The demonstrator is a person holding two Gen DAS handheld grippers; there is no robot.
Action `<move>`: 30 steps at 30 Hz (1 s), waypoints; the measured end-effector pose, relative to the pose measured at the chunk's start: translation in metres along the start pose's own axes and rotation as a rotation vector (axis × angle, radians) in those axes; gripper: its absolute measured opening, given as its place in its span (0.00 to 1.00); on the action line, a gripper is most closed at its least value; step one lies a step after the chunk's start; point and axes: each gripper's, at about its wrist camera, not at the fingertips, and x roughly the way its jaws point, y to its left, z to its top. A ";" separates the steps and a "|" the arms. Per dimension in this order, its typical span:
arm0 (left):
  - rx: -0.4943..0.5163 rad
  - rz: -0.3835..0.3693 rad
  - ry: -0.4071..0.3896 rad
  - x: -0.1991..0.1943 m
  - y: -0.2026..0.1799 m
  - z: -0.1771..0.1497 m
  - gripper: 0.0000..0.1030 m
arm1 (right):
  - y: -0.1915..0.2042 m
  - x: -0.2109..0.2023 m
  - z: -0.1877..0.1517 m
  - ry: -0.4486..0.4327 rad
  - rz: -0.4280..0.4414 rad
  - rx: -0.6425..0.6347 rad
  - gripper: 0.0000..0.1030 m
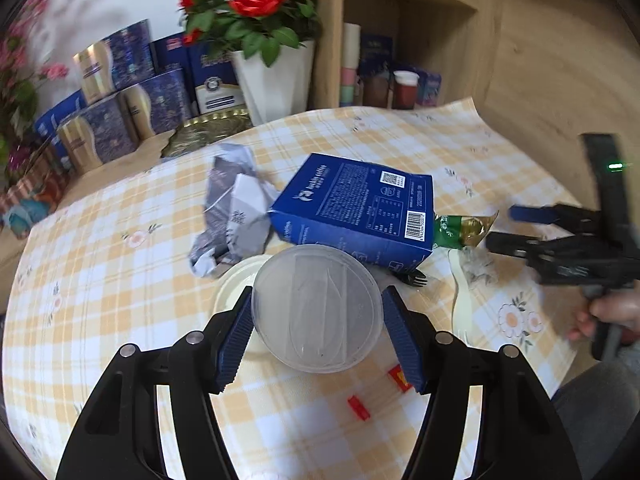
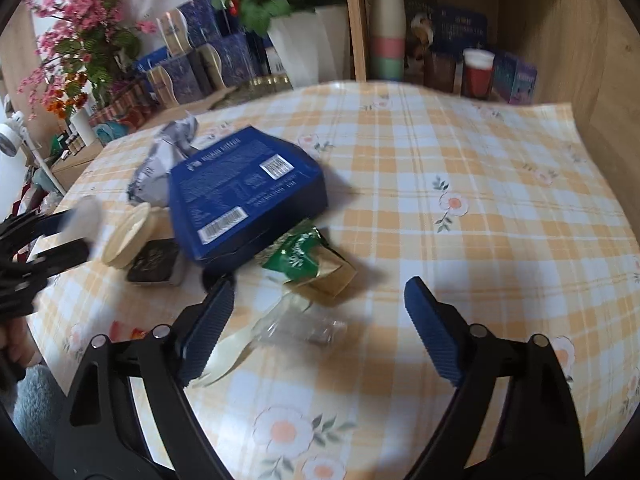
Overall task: Collect trash
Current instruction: 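Grasp the green-gold snack packet with the right tool while the left tool holds the lid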
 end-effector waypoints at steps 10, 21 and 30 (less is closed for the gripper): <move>-0.142 -0.031 -0.025 -0.035 0.026 -0.028 0.60 | 0.000 0.049 0.018 0.138 0.018 0.031 0.66; -0.223 -0.043 -0.048 -0.064 0.041 -0.050 0.60 | 0.000 0.033 0.029 0.106 -0.003 0.008 0.24; -0.214 -0.039 -0.060 -0.081 0.033 -0.065 0.60 | 0.001 -0.004 0.024 0.026 -0.020 0.023 0.24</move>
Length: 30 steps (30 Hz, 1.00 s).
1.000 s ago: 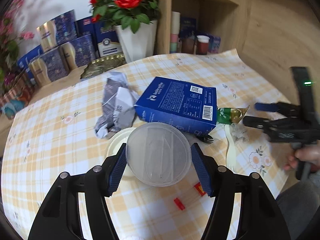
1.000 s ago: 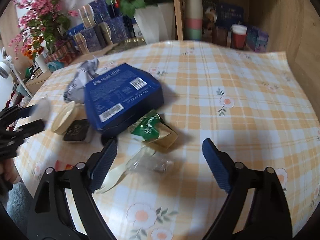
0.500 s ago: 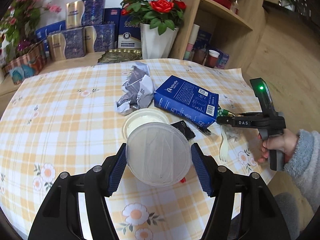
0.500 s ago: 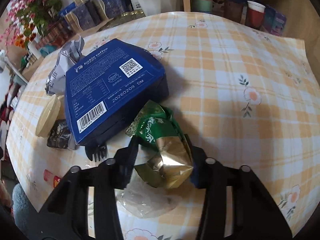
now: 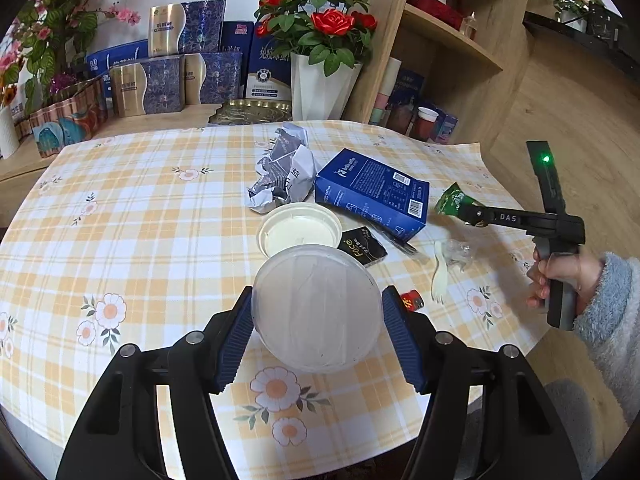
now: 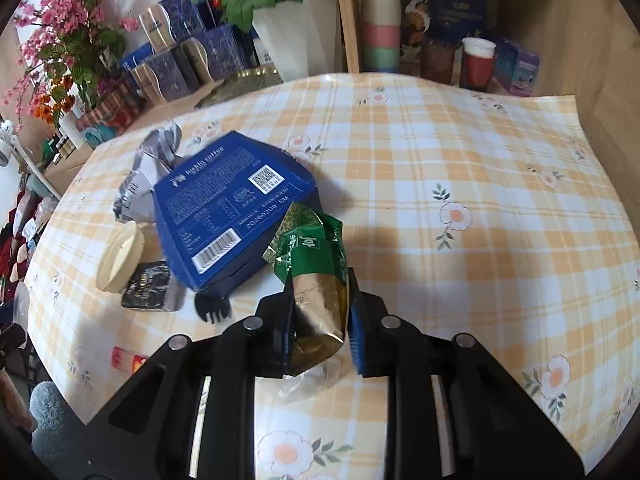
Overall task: Collect trash
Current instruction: 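Grasp the green-gold snack packet with the right tool while the left tool holds the lid, then lower the green snack packet into the brown bin and open the right tool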
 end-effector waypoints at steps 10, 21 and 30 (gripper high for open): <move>0.027 0.004 -0.003 -0.035 -0.008 -0.014 0.60 | 0.018 -0.062 -0.042 -0.075 0.055 -0.005 0.24; 0.016 -0.004 -0.008 -0.074 -0.022 -0.046 0.60 | 0.051 -0.109 -0.108 -0.095 0.111 -0.038 0.24; 0.021 -0.016 -0.016 -0.099 -0.031 -0.072 0.60 | 0.077 -0.129 -0.163 -0.073 0.167 -0.041 0.24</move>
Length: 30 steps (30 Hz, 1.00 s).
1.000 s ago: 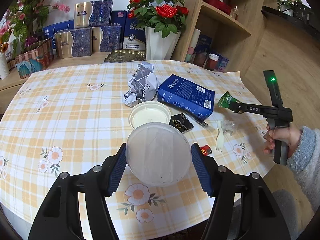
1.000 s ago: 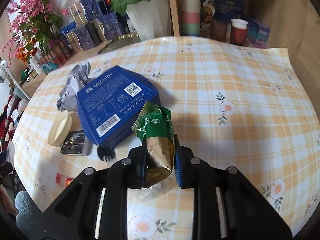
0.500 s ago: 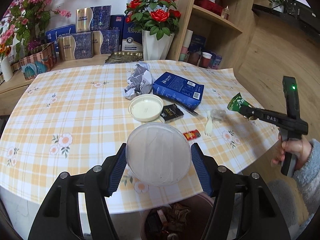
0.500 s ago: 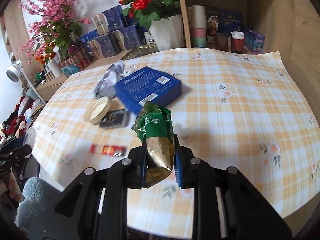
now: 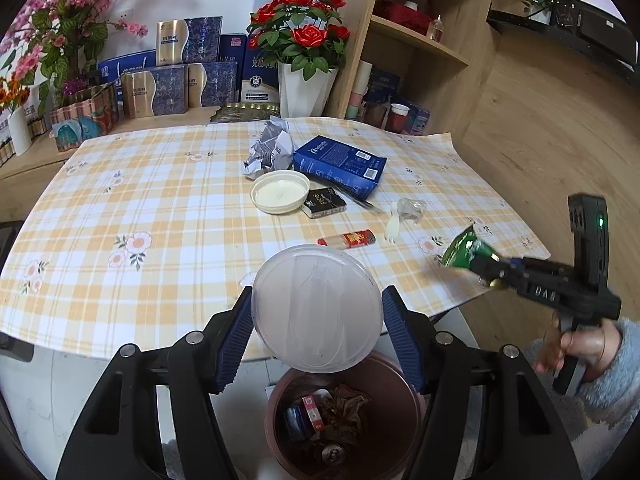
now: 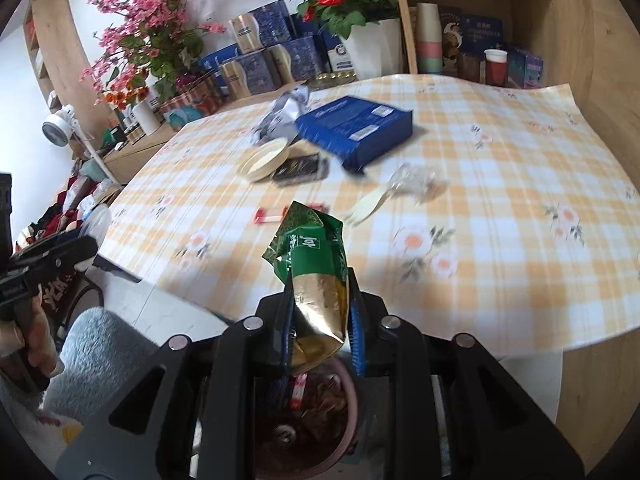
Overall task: Collect trash
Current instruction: 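Lower the green snack packet into the brown bin and open the right tool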
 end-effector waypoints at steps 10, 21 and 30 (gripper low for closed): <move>-0.007 0.005 -0.004 -0.018 -0.002 -0.024 0.60 | 0.024 0.005 -0.049 0.069 0.041 0.001 0.24; -0.035 0.007 0.012 -0.026 0.000 -0.042 0.60 | 0.049 0.041 -0.088 0.251 0.076 -0.041 0.24; -0.046 0.000 0.032 -0.020 0.002 -0.047 0.60 | 0.058 0.067 -0.103 0.352 0.080 -0.060 0.25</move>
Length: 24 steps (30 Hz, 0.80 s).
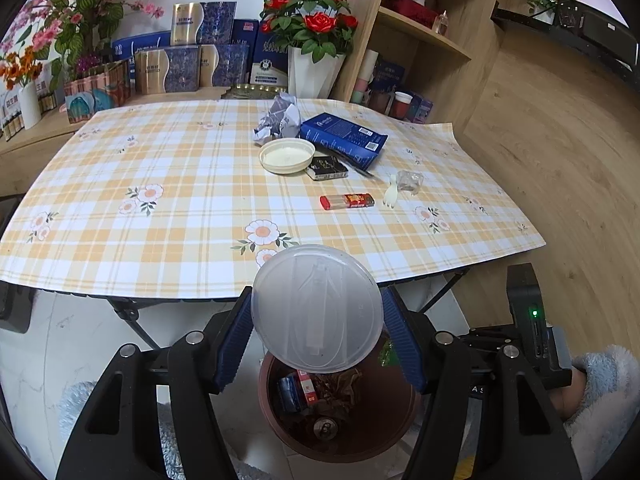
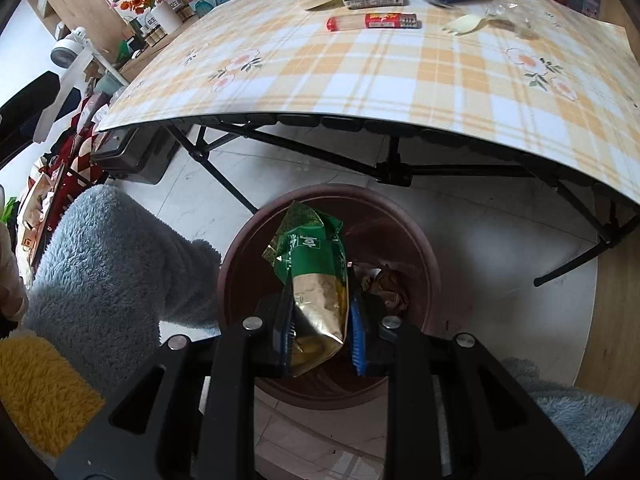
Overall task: Collect trash
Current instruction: 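Lower the green snack packet into the brown bin and open the right tool, then lower the clear plastic lid into the brown bin and open the left tool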
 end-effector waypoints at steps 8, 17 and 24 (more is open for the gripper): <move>-0.011 -0.011 0.023 0.009 0.002 -0.003 0.60 | 0.001 -0.006 0.005 -0.039 -0.008 -0.008 0.61; -0.039 -0.048 0.068 0.029 0.004 -0.009 0.61 | -0.005 -0.058 0.027 -0.281 -0.093 0.018 0.94; 0.011 -0.052 0.129 0.047 -0.007 -0.017 0.61 | -0.022 -0.107 0.040 -0.435 -0.200 0.050 0.94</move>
